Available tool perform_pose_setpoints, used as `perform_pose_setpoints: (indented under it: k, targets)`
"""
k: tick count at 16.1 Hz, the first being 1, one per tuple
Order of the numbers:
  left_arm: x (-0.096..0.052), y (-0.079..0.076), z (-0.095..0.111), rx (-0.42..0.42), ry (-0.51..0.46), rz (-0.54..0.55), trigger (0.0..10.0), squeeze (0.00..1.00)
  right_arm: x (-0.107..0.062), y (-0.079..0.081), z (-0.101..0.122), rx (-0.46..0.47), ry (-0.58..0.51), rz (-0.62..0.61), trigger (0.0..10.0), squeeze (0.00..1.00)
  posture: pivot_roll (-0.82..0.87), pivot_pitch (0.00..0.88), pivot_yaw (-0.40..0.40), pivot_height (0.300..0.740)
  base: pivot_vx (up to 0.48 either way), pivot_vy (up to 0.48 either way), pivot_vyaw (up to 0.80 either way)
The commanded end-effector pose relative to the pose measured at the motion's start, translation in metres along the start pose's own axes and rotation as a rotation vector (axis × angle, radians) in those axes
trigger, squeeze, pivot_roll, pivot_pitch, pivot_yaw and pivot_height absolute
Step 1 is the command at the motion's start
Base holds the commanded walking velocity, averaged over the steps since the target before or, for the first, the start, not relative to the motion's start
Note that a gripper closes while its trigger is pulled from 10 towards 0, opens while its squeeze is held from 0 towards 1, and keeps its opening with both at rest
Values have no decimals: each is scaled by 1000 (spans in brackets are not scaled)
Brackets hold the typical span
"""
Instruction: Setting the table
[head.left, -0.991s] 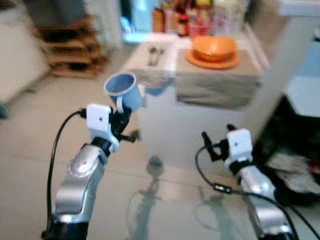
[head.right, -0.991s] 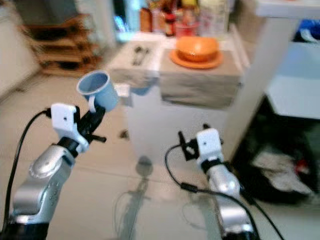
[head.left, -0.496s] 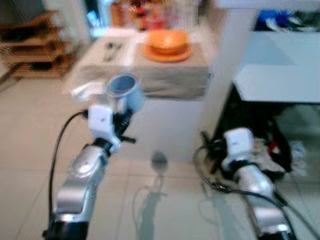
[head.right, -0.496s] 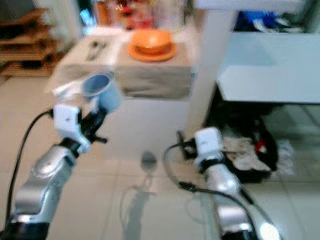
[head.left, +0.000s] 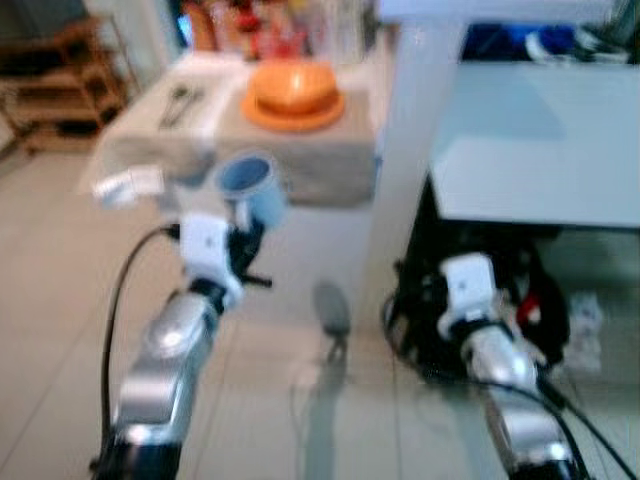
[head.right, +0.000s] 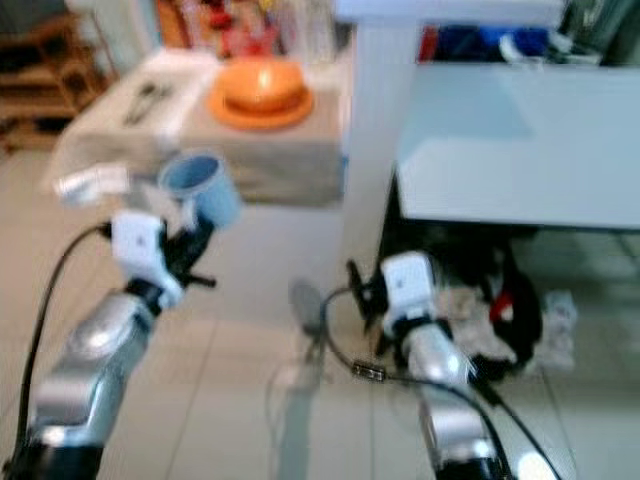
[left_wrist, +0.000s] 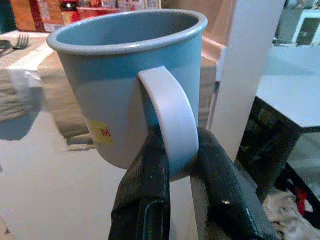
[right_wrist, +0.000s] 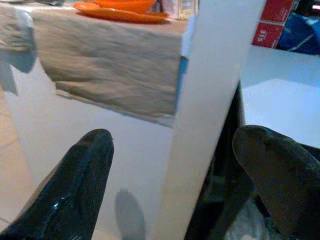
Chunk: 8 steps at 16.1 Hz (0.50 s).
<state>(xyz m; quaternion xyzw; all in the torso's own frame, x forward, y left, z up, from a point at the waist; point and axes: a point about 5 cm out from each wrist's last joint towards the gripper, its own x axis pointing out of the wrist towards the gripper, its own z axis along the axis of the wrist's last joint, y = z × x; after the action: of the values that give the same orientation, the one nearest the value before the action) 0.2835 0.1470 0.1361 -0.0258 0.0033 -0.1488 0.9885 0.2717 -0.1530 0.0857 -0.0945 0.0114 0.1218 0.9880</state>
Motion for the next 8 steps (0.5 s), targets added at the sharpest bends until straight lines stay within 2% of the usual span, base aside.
perform_pose_setpoints:
  k: [1, 3, 4, 5, 6, 8]
  targets:
    - [5, -11, 7, 13, -34, -46, 0, 0, -2, -10, 0, -13, -1, -32, 10000, 0, -31, 0, 59, 740, 304, -371, 0]
    - [5, -18, 12, 29, -53, -89, 0, 0, -3, -11, 0, -14, -1, -35, 10000, 0, -34, 0, 61, 740, 304, -368, 0]
    - [2, -27, 16, 26, -74, -151, 0, 0, -4, -12, 0, -18, -4, -41, 10000, 0, -37, 0, 62, 740, 266, -398, 0]
    - [2, -29, 17, 24, -78, -168, 0, 0, -3, -13, 0, -21, -7, -43, 10000, 0, -37, 0, 62, 740, 266, -398, 0]
    - [1, -32, 17, 13, -83, -193, 0, 0, -3, -13, -1, -14, 5, -50, 10000, 0, -37, 0, 62, 740, 266, -398, -800]
    - [2, -31, 18, 13, -85, -185, 0, 0, -2, -13, 2, -32, -15, -52, 10000, 0, -39, 0, 63, 740, 266, -394, 0]
